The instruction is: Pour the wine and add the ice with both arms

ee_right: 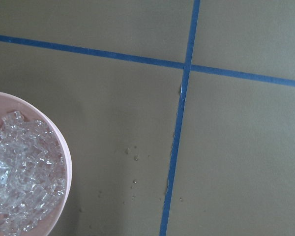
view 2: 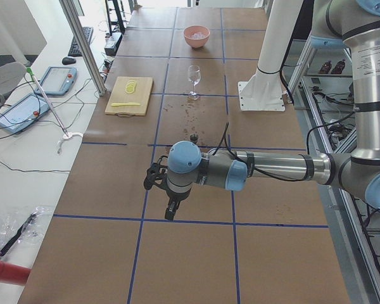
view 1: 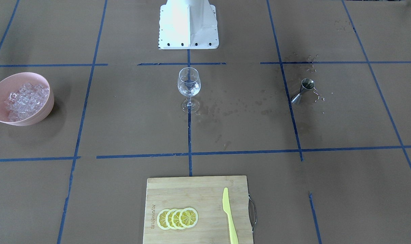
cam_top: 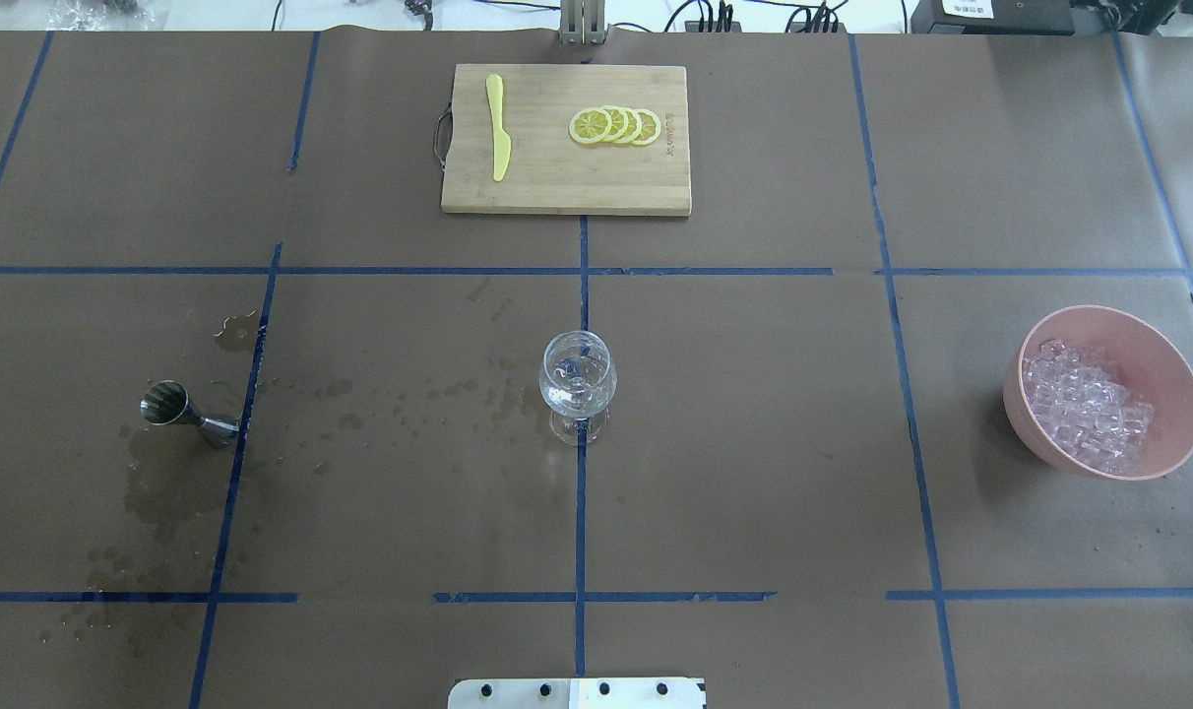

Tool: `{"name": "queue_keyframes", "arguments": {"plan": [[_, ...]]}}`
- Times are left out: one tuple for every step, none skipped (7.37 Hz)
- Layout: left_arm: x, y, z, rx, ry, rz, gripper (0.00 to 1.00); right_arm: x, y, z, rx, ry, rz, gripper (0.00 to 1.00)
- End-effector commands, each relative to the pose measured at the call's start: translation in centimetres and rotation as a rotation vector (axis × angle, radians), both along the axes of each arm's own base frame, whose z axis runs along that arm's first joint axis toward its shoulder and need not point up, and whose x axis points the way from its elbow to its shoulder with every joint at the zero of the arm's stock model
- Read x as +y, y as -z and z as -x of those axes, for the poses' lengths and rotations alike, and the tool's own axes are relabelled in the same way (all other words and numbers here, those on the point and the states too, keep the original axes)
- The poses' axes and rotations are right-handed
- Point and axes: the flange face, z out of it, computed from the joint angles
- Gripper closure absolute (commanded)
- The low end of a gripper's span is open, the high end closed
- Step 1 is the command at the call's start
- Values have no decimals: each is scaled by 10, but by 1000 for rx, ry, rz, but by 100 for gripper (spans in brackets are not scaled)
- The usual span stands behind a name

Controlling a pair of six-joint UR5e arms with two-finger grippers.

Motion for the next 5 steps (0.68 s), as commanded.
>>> {"name": "queue_keyframes", "arguments": {"plan": [[-12,25,1,-3,0,-160,0,-3,9,0,-6,-12,-91,0],[-9,35,1,3,-2,-272,0,-5,10,0,-8,-13,-104,0],[-11,37,-1,12,-5,-381,0,-5,11,0,-11,-15,-102,0],[-7,38,-1,28,0,-477,0,-5,9,0,-11,-14,-100,0],[-4,32,-4,72,-8,-487,0,-6,13,0,-11,-16,-105,0]]}}
